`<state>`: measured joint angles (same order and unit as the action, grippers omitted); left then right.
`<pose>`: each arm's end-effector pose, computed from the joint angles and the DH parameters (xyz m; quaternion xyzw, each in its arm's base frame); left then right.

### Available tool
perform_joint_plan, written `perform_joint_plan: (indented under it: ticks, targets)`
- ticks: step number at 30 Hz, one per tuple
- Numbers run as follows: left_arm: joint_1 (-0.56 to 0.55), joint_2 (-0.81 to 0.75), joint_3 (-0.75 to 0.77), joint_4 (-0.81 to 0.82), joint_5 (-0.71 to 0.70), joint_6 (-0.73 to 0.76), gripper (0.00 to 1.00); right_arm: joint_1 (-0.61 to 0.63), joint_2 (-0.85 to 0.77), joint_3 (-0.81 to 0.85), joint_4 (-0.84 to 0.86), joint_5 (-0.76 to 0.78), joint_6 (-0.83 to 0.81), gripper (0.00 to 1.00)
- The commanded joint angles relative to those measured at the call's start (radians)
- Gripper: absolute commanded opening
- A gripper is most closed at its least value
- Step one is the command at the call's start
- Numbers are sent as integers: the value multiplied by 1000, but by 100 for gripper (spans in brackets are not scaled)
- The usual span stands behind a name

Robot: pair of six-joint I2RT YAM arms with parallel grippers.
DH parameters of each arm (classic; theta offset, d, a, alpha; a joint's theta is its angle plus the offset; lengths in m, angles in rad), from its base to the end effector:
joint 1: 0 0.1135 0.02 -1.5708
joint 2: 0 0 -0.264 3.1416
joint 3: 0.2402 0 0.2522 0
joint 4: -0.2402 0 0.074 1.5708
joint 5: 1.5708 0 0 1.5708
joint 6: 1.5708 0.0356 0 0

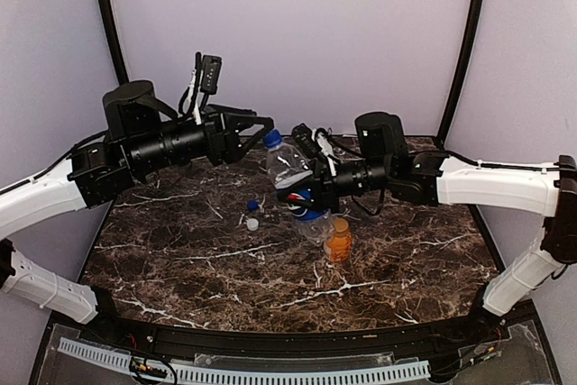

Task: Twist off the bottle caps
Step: Unscrew the bottle cap from the plastic bottle.

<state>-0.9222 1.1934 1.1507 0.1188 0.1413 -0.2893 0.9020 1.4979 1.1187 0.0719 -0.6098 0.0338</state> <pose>0.1645 -0.2253 0.4167 0.2602 0.6282 -0.4560 0.5742 0.2003 0.2864 0.3106 -0.4846 0.6238 0.4703 0.3935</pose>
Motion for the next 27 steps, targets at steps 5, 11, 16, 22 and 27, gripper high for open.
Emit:
perform_joint_plan:
  ticks: [5, 11, 16, 22, 27]
  targets:
    - [26, -65, 37, -35, 309, 168, 73, 0, 8, 5, 29, -267, -28, 6]
    - [36, -40, 61, -31, 464, 188, 70, 11, 34, 46, -2, -365, -28, 6]
    - [42, -7, 84, -30, 508, 187, 65, 23, 36, 60, -4, -391, -28, 6]
    - [49, 14, 85, -22, 526, 184, 58, 39, 35, 76, -14, -409, -28, 6]
    - [52, 25, 83, -12, 544, 176, 50, 44, 33, 83, -21, -410, -28, 6]
